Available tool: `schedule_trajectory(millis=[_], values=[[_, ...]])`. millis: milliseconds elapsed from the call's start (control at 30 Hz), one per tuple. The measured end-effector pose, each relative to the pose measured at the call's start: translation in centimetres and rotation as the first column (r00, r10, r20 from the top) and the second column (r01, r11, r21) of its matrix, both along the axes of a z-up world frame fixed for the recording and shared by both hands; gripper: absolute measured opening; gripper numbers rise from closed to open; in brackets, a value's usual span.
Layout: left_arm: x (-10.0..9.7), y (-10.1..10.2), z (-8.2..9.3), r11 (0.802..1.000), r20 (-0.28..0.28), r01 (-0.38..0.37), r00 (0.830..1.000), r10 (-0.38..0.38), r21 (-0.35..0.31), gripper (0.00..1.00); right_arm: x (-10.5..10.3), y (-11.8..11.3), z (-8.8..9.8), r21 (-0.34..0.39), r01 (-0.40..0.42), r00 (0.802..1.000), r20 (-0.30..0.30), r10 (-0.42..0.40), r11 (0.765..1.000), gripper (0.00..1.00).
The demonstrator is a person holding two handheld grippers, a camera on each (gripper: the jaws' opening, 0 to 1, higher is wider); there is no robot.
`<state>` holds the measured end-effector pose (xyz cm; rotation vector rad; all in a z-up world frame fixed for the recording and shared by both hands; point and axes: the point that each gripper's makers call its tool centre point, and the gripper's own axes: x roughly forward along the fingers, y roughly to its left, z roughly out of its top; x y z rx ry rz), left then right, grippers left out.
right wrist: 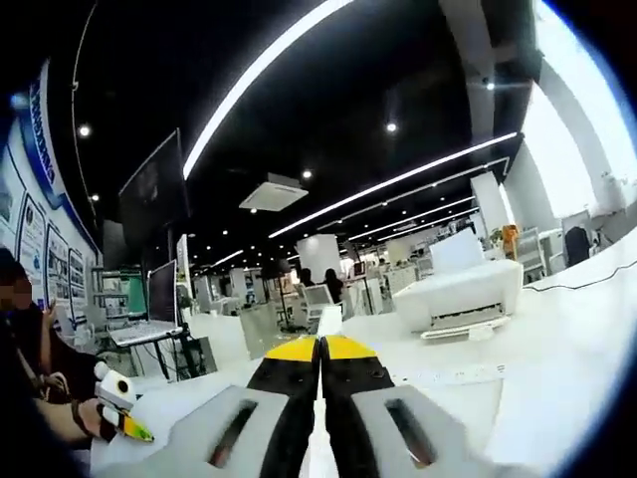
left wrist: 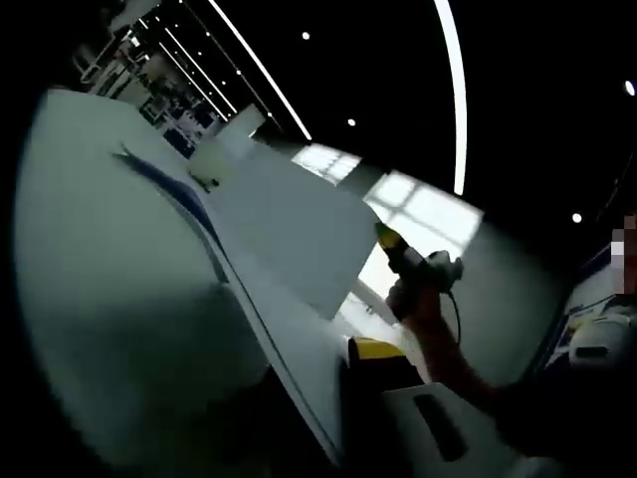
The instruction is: Organize the stack of printing papers by aligning and flattening the scattered papers on the table
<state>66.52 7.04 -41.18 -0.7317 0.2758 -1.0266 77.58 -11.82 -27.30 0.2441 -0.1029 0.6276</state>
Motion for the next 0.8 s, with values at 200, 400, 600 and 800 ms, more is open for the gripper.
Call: schedule_trajectory(millis=[200, 400, 600, 800], values=[[0.1, 0.2, 0.0, 1.0, 0.001, 0.0, 1.0, 0.0, 0.0, 0.12, -1.2, 0.8, 1.7, 0.005, -0.014, 0.999, 0.033, 0.014, 1.0, 0.0], [0.0, 0.1, 0.0, 1.0, 0.0, 0.001, 1.0, -0.001, -0.002, 0.13, -1.4, 1.3, 2.4, 0.004, -0.034, 0.998, 0.051, 0.034, 0.999, 0.0], [0.0, 0.1, 0.0, 1.0, 0.001, 0.002, 1.0, -0.002, -0.003, 0.14, -1.2, 1.4, 3.8, 0.009, -0.043, 0.996, 0.074, 0.042, 0.999, 0.0], [0.0, 0.1, 0.1, 1.0, 0.002, 0.003, 1.0, -0.003, -0.005, 0.15, -2.2, 2.2, 6.1, 0.016, -0.075, 0.991, 0.115, 0.072, 0.997, 0.0]])
